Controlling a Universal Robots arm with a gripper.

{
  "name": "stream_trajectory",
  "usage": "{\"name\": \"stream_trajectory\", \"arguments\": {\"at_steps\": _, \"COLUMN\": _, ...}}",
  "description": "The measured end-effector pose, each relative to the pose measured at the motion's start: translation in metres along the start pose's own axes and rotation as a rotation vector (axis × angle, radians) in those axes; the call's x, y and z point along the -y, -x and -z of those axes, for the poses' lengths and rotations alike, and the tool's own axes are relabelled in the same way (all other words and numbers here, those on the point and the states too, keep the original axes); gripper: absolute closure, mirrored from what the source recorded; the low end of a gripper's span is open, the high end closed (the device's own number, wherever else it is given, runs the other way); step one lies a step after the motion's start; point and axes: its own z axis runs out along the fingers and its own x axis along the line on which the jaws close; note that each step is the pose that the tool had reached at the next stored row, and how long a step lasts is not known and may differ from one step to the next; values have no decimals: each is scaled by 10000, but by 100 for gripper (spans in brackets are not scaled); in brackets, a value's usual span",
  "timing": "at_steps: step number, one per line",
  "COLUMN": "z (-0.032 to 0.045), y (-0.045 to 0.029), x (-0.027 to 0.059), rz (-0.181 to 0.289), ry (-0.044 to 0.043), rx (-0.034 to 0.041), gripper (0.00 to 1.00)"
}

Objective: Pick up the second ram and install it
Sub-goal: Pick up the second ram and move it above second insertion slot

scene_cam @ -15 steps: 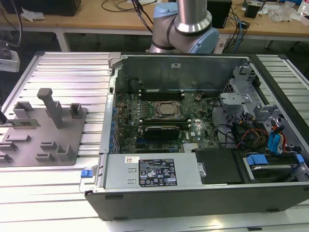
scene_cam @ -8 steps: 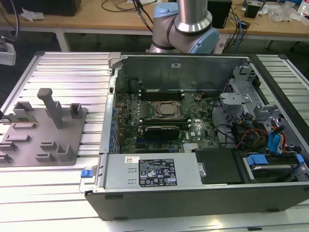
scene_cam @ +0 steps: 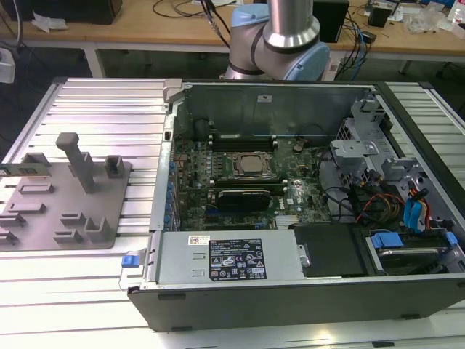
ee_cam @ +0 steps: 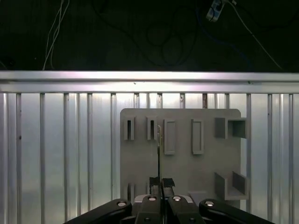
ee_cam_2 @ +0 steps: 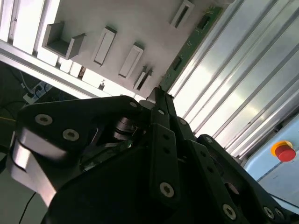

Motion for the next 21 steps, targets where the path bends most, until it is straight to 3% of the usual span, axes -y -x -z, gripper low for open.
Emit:
{"name": "stream_trajectory", "arguments": {"at_steps": 4, "z": 156, "y": 6, "x": -3, "rz": -1, "ry": 0, "rx": 0, "gripper": 91}}
{"name": "stream_trajectory", "arguments": {"at_steps": 21, "z": 433, "y": 15, "x": 0, "rz": 112, "ry": 4, "rx": 3, "gripper": 91}}
